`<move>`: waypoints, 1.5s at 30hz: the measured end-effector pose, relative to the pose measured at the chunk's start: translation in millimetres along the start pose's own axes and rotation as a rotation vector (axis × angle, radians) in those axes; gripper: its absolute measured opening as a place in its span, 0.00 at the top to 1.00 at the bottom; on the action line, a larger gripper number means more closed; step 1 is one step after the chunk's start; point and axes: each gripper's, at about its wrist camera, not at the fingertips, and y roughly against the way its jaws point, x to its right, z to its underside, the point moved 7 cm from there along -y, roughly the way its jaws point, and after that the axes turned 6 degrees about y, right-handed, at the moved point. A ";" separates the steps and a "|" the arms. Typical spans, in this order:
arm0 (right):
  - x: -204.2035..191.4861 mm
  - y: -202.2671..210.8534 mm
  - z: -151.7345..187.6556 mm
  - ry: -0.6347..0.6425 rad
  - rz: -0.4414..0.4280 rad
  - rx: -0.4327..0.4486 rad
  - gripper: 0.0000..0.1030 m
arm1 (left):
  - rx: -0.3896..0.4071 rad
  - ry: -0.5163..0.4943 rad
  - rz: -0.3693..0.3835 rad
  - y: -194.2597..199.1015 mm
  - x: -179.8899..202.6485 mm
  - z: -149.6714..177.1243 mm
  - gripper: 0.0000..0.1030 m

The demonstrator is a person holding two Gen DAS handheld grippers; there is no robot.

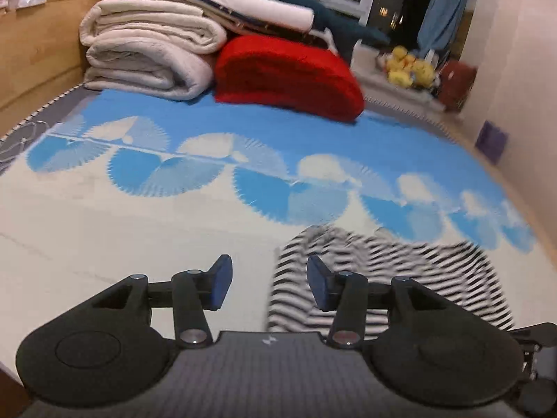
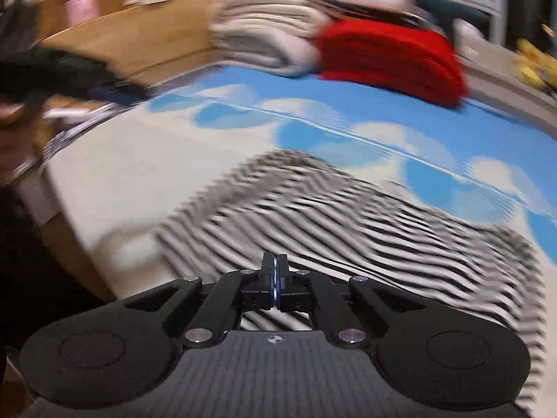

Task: Fold small clothes

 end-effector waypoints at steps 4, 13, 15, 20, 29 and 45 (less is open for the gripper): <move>-53.1 -37.2 -12.5 0.150 -0.052 -0.032 0.80 | -0.015 -0.001 -0.011 8.6 -17.6 4.6 0.50; -113.5 -105.1 -25.3 0.325 -0.086 -0.049 0.61 | -0.051 0.033 -0.053 -19.1 -50.6 8.9 0.44; -120.4 -116.9 -23.9 0.368 -0.072 -0.061 0.61 | -0.057 0.035 -0.055 -20.7 -53.0 9.3 0.44; -122.6 -154.8 -9.1 0.452 0.017 -0.169 0.59 | -0.083 0.026 -0.064 -27.0 -56.6 11.3 0.44; -81.0 -111.4 -46.2 0.174 -0.021 -0.043 0.88 | -0.258 0.195 0.086 -88.2 -48.7 31.9 0.28; -21.9 -33.2 -42.3 0.022 -0.080 0.068 0.89 | -0.574 0.465 0.312 -248.3 24.3 48.4 0.22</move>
